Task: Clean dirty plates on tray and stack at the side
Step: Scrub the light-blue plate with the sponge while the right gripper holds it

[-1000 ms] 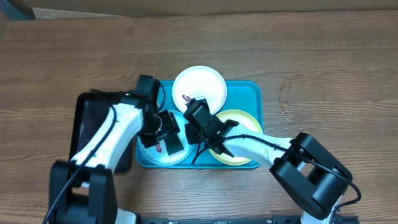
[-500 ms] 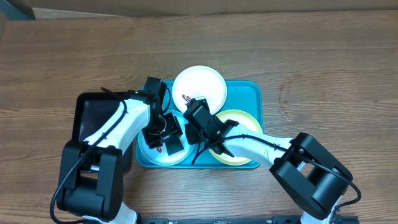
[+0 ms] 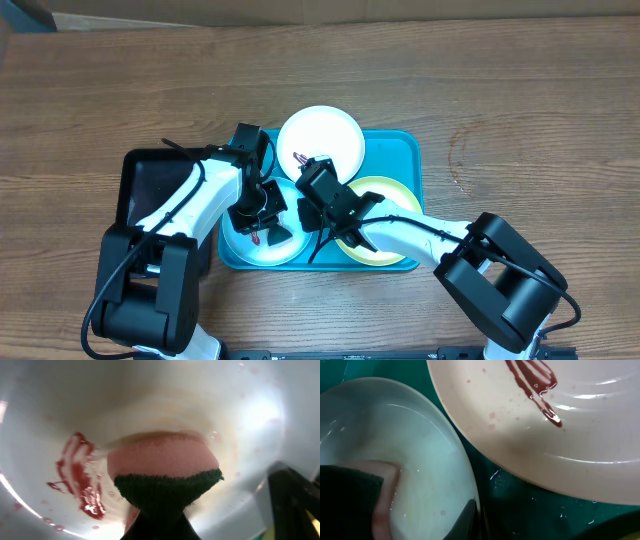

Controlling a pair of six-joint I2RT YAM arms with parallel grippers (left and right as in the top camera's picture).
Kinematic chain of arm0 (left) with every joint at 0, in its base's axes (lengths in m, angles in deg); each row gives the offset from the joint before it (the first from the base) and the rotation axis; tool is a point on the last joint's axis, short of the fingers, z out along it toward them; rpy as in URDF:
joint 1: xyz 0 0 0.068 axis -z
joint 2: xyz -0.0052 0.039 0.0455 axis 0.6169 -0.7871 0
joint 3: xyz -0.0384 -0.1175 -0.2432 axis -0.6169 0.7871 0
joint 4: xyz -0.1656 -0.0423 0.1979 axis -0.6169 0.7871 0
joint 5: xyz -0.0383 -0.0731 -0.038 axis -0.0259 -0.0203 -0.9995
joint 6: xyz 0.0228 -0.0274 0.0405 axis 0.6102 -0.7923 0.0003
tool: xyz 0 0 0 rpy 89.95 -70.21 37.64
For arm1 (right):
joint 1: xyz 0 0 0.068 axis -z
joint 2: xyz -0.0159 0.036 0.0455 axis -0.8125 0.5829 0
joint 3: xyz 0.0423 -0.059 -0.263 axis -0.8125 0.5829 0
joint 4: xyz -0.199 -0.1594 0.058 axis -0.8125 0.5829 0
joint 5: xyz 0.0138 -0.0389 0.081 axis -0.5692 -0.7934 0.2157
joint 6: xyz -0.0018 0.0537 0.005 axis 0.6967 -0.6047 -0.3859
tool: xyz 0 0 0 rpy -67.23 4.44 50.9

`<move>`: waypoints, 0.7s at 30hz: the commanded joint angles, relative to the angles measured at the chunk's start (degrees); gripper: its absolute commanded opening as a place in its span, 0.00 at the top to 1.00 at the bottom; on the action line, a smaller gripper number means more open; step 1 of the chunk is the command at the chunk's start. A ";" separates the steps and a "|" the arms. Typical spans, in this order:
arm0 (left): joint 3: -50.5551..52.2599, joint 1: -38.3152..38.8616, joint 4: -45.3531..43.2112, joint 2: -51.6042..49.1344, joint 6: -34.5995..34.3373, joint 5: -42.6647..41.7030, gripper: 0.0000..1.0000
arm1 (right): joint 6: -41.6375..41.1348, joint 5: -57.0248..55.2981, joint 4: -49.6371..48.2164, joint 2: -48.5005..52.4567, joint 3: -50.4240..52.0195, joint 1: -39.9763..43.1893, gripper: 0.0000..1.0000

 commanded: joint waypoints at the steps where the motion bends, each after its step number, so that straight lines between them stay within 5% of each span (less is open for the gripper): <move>1: 1.22 0.42 -0.15 -0.92 -0.15 7.63 0.96 | -0.26 -0.61 0.33 0.37 -0.46 1.22 0.96; 11: 11.96 0.28 -7.67 -1.14 -0.11 21.64 0.96 | -0.28 -0.59 1.16 0.37 -0.46 2.16 0.96; 21: -0.85 0.31 8.24 -1.03 1.84 32.54 0.96 | -0.26 -0.59 1.51 0.37 -0.46 2.16 0.96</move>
